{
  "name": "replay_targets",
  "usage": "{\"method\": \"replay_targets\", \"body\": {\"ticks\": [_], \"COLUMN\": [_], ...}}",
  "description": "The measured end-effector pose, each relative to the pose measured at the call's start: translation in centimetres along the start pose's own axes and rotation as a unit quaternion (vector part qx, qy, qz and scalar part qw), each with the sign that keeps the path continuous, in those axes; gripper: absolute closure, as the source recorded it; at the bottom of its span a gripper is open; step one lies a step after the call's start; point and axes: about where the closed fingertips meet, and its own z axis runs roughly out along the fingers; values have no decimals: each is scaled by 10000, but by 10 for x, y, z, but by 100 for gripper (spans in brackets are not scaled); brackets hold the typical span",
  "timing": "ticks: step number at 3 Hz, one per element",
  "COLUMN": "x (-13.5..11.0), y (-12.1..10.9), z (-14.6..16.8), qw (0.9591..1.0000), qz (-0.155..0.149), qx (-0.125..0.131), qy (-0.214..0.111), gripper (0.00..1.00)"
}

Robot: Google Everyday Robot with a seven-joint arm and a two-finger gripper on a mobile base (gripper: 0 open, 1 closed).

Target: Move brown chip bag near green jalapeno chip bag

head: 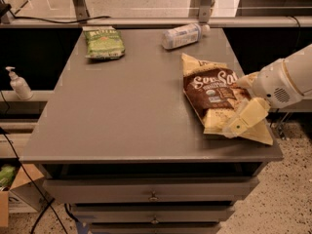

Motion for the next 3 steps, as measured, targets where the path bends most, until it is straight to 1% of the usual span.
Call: {"method": "replay_targets", "body": {"ticks": [1, 2, 3], "x": [-3, -16, -42], "y": [1, 3, 4], "z": [16, 18, 9], "qw": [9998, 9995, 9984], "qz": [62, -25, -294], "qx": [-100, -142, -111], "qy": [-134, -279, -474], "gripper": [17, 41, 64]}}
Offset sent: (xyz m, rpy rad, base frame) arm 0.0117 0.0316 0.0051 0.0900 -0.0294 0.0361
